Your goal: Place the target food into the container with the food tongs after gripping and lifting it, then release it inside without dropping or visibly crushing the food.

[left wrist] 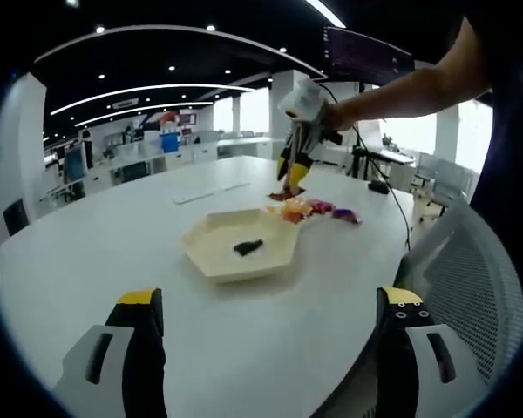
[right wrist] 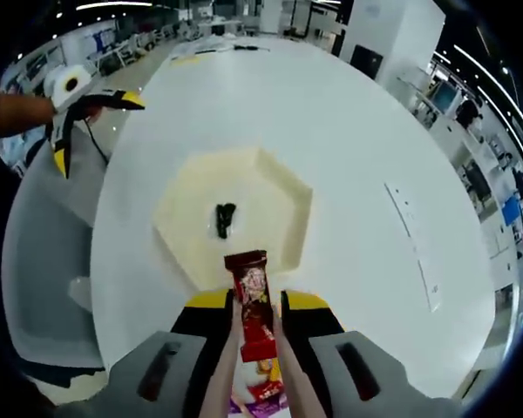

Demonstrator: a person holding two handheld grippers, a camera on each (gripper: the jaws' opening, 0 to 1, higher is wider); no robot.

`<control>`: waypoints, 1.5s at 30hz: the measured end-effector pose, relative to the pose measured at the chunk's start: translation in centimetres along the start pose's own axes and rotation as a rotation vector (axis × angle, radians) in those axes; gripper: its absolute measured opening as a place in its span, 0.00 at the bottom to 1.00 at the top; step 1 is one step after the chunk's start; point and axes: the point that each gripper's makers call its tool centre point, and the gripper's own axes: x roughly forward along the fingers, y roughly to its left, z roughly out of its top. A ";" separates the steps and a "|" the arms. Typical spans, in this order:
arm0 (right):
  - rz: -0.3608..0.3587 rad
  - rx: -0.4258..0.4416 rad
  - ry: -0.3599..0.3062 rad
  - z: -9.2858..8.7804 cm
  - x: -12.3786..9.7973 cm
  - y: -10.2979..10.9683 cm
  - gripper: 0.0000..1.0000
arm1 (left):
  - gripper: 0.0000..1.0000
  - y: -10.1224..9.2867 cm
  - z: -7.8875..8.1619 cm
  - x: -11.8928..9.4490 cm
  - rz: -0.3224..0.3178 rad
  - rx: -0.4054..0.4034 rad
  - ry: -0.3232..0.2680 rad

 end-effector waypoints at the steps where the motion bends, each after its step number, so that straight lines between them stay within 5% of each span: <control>1: -0.001 -0.001 0.000 0.1 0.0 0.0 0.21 | 0.99 0.0 0.0 0.0 0.000 0.000 -0.001; 25: -0.012 -0.013 -0.023 3.5 1.9 0.4 0.21 | 0.99 0.1 -0.1 -0.1 0.001 -0.017 0.002; 45: -0.010 -0.056 -0.028 8.3 3.4 0.4 0.21 | 0.98 0.0 0.1 -0.1 -0.003 -0.018 -0.003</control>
